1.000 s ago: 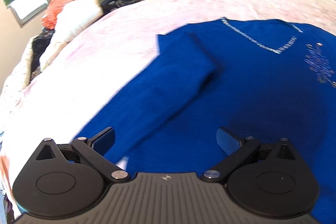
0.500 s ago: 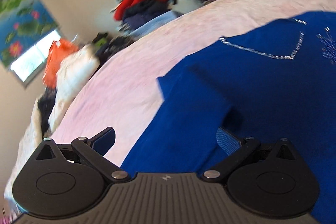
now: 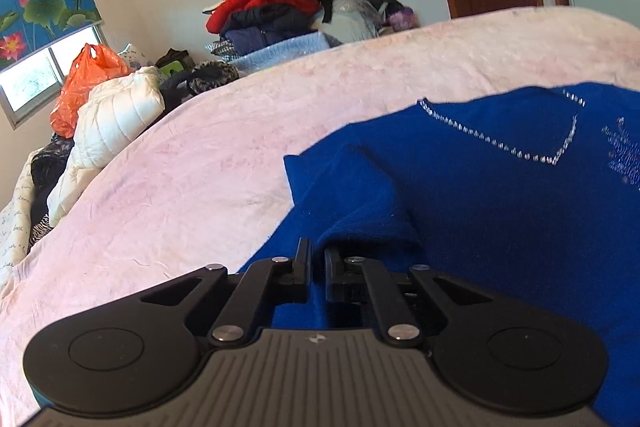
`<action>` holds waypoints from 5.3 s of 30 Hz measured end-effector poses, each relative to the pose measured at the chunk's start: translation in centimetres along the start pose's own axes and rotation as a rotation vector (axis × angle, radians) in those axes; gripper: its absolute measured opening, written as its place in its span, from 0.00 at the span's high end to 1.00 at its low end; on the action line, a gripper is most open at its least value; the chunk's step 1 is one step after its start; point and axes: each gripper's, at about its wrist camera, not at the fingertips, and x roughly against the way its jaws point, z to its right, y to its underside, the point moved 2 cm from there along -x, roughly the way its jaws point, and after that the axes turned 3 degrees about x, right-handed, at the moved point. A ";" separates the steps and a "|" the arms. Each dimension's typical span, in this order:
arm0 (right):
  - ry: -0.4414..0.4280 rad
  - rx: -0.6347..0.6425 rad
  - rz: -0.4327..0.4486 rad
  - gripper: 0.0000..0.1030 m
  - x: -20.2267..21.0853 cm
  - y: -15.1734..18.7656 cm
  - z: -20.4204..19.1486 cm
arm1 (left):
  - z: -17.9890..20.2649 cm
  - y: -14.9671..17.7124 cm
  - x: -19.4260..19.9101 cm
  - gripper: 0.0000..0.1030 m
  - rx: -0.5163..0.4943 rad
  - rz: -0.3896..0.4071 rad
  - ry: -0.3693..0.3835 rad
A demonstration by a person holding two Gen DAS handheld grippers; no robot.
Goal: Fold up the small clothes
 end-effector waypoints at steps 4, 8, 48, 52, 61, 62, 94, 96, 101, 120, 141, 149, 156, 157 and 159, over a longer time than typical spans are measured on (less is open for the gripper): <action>-0.004 0.008 0.003 0.88 -0.6 -0.3 -0.2 | -2.3 0.1 -0.2 0.94 0.055 -0.008 -0.039; -0.016 0.025 0.004 0.88 -0.9 -0.5 -1.0 | -6.4 0.7 -1.0 0.95 0.163 -0.048 -0.117; 0.001 0.051 0.041 0.86 1.1 -1.3 -2.0 | -10.5 0.6 -0.9 0.96 0.131 0.030 -0.266; -0.008 0.064 0.057 0.86 1.5 -1.7 -2.8 | -15.8 2.4 -2.5 0.95 0.257 -0.079 -0.320; -0.035 0.084 0.072 0.86 0.7 -1.6 -5.0 | -13.1 3.4 -2.9 0.92 0.116 -0.079 -0.358; -0.042 0.092 0.070 0.86 0.4 -1.6 -5.5 | -13.2 3.2 -2.8 0.89 0.129 -0.081 -0.357; 0.079 0.061 -0.305 0.86 -19.8 9.8 -2.0 | -13.8 2.6 3.5 0.00 0.091 -0.039 -0.436; 0.096 0.067 -0.325 0.86 -20.6 10.7 -1.7 | -13.5 2.7 3.7 0.00 0.093 -0.038 -0.423; 0.152 0.117 -0.386 0.86 -22.1 12.6 -1.1 | -12.8 3.1 4.0 0.00 0.074 -0.041 -0.411; 0.521 1.884 -0.596 0.65 -23.2 27.1 -4.5 | -11.4 3.9 4.5 0.00 0.094 -0.074 -0.360; 0.385 1.463 -0.606 0.73 -23.9 25.2 -5.9 | -15.7 5.5 6.3 0.00 0.204 -0.134 -0.454; 0.379 1.528 -0.629 0.66 -23.0 27.0 -6.4 | -19.9 8.3 7.9 0.00 0.277 -0.200 -0.537; 0.011 1.802 -0.738 0.61 -19.7 36.4 -11.1 | -22.1 10.9 8.6 0.00 0.348 -0.264 -0.557; -0.060 1.839 -0.773 0.60 -19.0 38.1 -11.4 | -22.4 11.0 8.7 0.00 0.360 -0.266 -0.569; -0.195 1.920 -0.846 0.59 -17.4 41.4 -11.6 | -22.9 11.1 9.0 0.00 0.383 -0.263 -0.576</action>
